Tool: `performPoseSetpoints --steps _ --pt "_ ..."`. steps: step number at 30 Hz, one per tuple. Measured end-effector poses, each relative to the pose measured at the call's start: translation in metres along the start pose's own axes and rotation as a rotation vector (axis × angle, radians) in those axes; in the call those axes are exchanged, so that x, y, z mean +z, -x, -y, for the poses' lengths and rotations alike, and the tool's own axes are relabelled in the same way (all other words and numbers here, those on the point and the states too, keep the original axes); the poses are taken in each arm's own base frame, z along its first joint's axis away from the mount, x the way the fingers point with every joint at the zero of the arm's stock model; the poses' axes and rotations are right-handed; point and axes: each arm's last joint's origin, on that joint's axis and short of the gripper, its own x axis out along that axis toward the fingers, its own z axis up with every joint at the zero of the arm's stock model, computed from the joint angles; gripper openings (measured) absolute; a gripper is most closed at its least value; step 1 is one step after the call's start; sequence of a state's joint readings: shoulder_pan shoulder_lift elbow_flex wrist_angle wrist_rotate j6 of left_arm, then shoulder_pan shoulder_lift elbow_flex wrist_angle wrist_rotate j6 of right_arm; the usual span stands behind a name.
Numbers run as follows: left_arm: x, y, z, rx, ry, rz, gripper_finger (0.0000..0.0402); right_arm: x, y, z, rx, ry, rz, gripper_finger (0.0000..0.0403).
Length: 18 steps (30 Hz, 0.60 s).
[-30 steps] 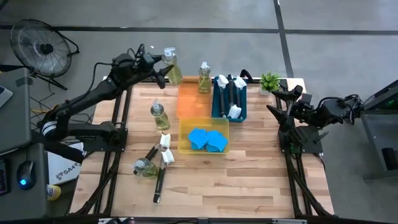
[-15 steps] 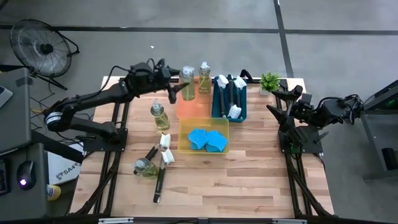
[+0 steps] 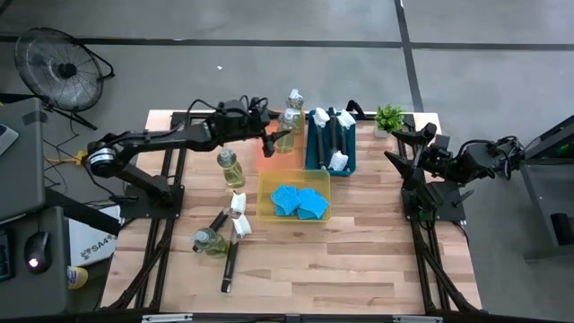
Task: Pick & Place Kitchen Sink Supplies
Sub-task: Put the dish soap into the orange bin
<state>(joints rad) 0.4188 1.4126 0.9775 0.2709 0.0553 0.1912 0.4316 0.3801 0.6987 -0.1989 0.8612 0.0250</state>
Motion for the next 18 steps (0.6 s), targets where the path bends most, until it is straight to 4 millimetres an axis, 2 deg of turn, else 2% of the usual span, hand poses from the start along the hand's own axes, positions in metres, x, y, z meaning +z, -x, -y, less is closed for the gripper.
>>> performPoseSetpoints --steps 8,18 --pt "-0.017 -0.023 0.003 -0.034 -0.014 0.011 0.0248 0.000 0.000 0.000 0.000 0.000 0.000 0.0321" --pt "-0.037 -0.039 -0.008 -0.017 -0.010 0.061 0.0248 0.000 0.000 0.000 0.001 0.000 0.000 0.0321"
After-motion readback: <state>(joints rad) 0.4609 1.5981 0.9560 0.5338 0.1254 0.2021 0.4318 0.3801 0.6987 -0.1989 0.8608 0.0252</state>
